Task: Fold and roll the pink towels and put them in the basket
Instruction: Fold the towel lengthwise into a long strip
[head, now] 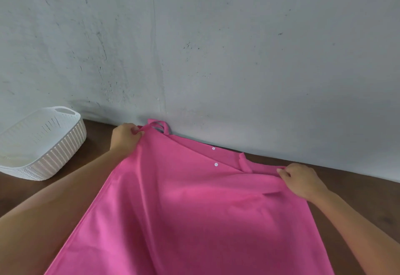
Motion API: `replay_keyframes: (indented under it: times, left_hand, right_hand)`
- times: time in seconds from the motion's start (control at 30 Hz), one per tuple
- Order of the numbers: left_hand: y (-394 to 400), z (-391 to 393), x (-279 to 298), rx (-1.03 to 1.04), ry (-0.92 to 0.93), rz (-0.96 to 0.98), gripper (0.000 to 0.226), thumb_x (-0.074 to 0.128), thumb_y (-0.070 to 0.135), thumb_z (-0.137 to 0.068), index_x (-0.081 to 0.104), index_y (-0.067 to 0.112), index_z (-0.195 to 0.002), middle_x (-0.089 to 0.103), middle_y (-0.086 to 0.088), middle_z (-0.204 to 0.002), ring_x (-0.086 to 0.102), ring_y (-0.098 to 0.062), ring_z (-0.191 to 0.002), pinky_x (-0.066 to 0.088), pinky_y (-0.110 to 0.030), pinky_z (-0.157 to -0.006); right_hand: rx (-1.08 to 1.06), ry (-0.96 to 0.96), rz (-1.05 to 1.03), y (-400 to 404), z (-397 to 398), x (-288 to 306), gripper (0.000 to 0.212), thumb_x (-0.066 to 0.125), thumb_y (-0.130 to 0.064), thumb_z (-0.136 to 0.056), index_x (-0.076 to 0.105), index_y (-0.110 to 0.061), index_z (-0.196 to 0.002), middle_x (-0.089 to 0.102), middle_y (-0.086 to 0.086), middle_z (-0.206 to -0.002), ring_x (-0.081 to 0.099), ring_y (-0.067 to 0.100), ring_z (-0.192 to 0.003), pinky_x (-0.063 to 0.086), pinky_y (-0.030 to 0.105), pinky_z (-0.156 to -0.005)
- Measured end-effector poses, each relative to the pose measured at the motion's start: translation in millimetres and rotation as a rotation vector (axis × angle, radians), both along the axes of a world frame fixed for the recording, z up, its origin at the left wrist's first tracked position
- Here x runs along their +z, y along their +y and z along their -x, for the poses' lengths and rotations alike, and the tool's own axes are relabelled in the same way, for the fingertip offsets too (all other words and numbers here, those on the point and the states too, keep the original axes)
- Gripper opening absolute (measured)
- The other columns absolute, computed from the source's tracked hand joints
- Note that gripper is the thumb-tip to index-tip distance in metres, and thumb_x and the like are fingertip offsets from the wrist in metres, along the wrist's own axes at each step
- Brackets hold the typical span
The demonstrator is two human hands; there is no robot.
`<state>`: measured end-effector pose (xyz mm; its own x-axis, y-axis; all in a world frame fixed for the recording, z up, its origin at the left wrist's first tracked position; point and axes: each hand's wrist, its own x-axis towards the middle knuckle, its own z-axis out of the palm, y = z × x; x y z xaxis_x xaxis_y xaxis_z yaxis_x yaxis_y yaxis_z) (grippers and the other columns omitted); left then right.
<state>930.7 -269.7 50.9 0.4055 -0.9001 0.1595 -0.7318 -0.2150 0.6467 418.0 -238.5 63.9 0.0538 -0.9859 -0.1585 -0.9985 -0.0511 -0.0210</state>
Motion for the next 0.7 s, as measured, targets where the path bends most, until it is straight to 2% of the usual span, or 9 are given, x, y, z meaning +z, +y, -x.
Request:
replay_keyframes:
  times: [0.07, 0.17, 0.27, 0.33, 0.4, 0.47, 0.57, 0.7]
  left_hand:
    - [13.1, -2.0, 8.8, 0.008, -0.004, 0.037, 0.016, 0.074, 0.019, -0.087, 0.074, 0.003, -0.088, 0.071, -0.012, -0.088, 0.064, -0.032, -0.087, 0.041, -0.032, -0.075]
    - [45.6, -2.1, 21.0, 0.032, 0.037, 0.061, 0.015, 0.074, 0.020, -0.088, 0.075, 0.006, -0.094, 0.073, -0.008, -0.092, 0.065, -0.028, -0.090, 0.046, -0.035, -0.082]
    - [82.8, -4.7, 19.2, 0.050, 0.162, 0.068, 0.004, 0.074, 0.021, -0.087, 0.076, 0.017, -0.087, 0.073, 0.001, -0.084, 0.068, -0.022, -0.084, 0.050, -0.037, -0.081]
    - [105.4, -4.7, 13.8, 0.055, 0.237, 0.065, 0.004, 0.075, 0.021, -0.087, 0.074, 0.018, -0.084, 0.072, 0.003, -0.081, 0.067, -0.020, -0.083, 0.049, -0.036, -0.079]
    - [127.2, -2.4, 6.4, 0.063, 0.289, 0.069, 0.007, 0.076, 0.020, -0.087, 0.074, 0.014, -0.086, 0.072, 0.000, -0.082, 0.066, -0.020, -0.082, 0.045, -0.032, -0.078]
    - [147.0, 0.2, -3.3, 0.080, 0.344, 0.071, 0.008, 0.076, 0.020, -0.088, 0.074, 0.012, -0.084, 0.072, -0.002, -0.082, 0.065, -0.020, -0.081, 0.045, -0.030, -0.075]
    - [169.8, 3.3, -22.5, 0.105, 0.435, 0.064, 0.012, 0.075, 0.018, -0.089, 0.072, 0.016, -0.077, 0.072, -0.003, -0.075, 0.066, -0.023, -0.080, 0.045, -0.032, -0.075]
    - [184.4, 8.7, -35.3, 0.132, 0.417, 0.064, 0.014, 0.073, 0.020, -0.089, 0.072, 0.019, -0.075, 0.073, 0.000, -0.077, 0.066, -0.020, -0.084, 0.043, -0.034, -0.081]
  right_hand:
    - [-0.007, 0.060, -0.017, 5.1, 4.0, 1.8, 0.048, 0.048, -0.038, -0.102, 0.047, -0.020, -0.057, 0.054, -0.002, -0.067, 0.053, 0.015, -0.062, 0.042, 0.034, -0.073]
    - [-0.028, 0.041, -0.043, 18.9, 12.5, -0.8, 0.034, 0.055, -0.032, -0.097, 0.052, -0.024, -0.065, 0.061, 0.000, -0.086, 0.061, 0.016, -0.073, 0.050, 0.033, -0.073]
    - [-0.090, -0.021, -0.023, 38.2, 15.3, -4.1, 0.012, 0.052, -0.032, -0.099, 0.058, -0.022, -0.095, 0.065, 0.003, -0.102, 0.064, 0.021, -0.085, 0.054, 0.036, -0.077]
    - [-0.118, -0.013, 0.029, 47.6, 17.3, -7.0, 0.023, 0.046, -0.032, -0.102, 0.055, -0.021, -0.121, 0.068, 0.006, -0.108, 0.066, 0.026, -0.093, 0.053, 0.034, -0.073]
    - [-0.121, 0.000, 0.049, 52.6, 18.8, -6.8, 0.035, 0.040, -0.031, -0.105, 0.051, -0.019, -0.135, 0.067, 0.010, -0.116, 0.066, 0.031, -0.102, 0.051, 0.036, -0.075]
    - [-0.127, 0.014, 0.052, 53.8, 17.7, -5.3, 0.037, 0.035, -0.033, -0.106, 0.054, -0.017, -0.134, 0.065, 0.012, -0.119, 0.064, 0.032, -0.107, 0.051, 0.039, -0.081]
    - [-0.160, 0.031, 0.105, 49.7, 10.5, -2.5, 0.044, 0.032, -0.040, -0.107, 0.065, -0.013, -0.120, 0.054, 0.012, -0.116, 0.055, 0.031, -0.109, 0.051, 0.044, -0.085]
    - [-0.201, -0.023, 0.149, 31.8, 0.2, 4.0, 0.049, 0.039, -0.043, -0.106, 0.070, -0.005, -0.108, 0.049, 0.010, -0.122, 0.048, 0.029, -0.117, 0.050, 0.047, -0.089]
